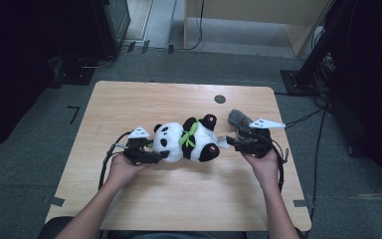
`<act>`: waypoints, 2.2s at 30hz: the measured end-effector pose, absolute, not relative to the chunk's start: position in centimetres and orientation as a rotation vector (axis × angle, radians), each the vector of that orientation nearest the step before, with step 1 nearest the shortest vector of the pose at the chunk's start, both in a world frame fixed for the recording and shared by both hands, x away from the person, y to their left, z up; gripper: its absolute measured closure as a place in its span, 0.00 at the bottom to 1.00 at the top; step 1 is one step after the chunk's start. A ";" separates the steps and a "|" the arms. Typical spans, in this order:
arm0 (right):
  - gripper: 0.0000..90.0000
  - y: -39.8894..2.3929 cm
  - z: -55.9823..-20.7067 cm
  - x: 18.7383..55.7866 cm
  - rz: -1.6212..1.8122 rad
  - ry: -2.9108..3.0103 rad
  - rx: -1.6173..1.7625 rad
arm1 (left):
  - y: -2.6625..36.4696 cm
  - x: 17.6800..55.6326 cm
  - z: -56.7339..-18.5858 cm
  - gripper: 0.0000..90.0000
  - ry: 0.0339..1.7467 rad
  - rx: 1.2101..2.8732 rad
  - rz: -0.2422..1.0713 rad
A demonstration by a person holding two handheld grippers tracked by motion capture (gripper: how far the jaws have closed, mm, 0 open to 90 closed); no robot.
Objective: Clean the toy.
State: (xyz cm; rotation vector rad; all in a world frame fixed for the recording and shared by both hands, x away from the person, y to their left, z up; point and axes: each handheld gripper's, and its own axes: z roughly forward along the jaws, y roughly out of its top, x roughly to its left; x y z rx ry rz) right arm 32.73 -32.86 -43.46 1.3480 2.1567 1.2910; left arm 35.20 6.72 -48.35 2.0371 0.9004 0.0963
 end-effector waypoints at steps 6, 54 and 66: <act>0.41 -31.4 -42.5 31.2 1.288 2.152 1.315 | 6.7 35.2 -48.4 0.28 0.900 2.037 0.097; 0.16 -24.8 -48.0 30.8 1.292 2.282 1.205 | 6.8 35.4 -48.4 0.27 0.915 2.025 0.079; 0.39 -24.3 -48.0 31.1 1.219 2.256 1.111 | 6.9 35.4 -48.5 0.34 0.906 2.015 0.111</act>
